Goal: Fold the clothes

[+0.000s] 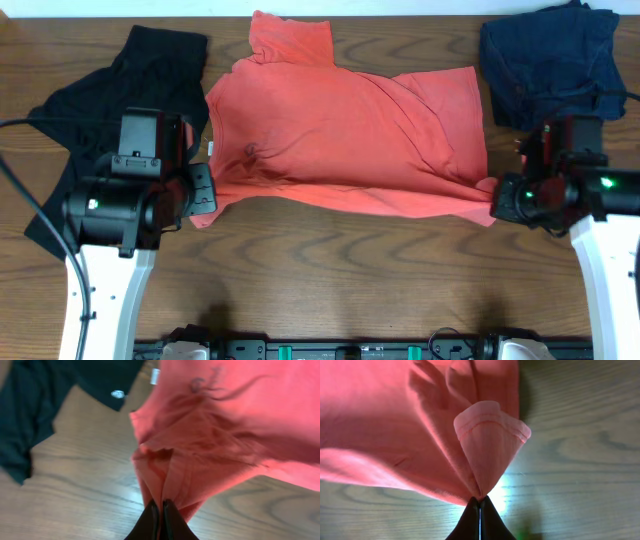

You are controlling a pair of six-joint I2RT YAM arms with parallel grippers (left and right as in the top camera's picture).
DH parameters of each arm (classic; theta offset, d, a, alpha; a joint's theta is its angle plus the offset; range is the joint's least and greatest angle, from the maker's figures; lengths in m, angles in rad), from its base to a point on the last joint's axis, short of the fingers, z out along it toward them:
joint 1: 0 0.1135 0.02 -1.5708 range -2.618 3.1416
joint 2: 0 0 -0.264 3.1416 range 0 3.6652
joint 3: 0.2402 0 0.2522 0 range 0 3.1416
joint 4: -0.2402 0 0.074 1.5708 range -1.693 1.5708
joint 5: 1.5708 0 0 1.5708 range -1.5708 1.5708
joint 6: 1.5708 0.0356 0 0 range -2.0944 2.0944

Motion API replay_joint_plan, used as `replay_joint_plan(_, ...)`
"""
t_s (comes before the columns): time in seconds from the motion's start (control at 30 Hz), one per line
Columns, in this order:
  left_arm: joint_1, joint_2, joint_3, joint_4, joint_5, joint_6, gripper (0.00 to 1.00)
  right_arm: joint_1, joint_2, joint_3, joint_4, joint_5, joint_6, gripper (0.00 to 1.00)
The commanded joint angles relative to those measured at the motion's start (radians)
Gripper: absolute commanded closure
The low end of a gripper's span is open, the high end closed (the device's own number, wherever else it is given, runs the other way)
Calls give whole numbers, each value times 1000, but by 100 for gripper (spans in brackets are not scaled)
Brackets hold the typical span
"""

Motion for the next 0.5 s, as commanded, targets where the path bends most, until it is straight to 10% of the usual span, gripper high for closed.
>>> replay_joint_plan(0.0, 2, -50, 10, -8, -109, -64, 94, -50, -55, 13, -18, 10, 14, 99)
replay_joint_plan(0.47, 2, -235, 10, -54, -80, -115, 94, -83, -125, 13, -111, 10, 6, 99)
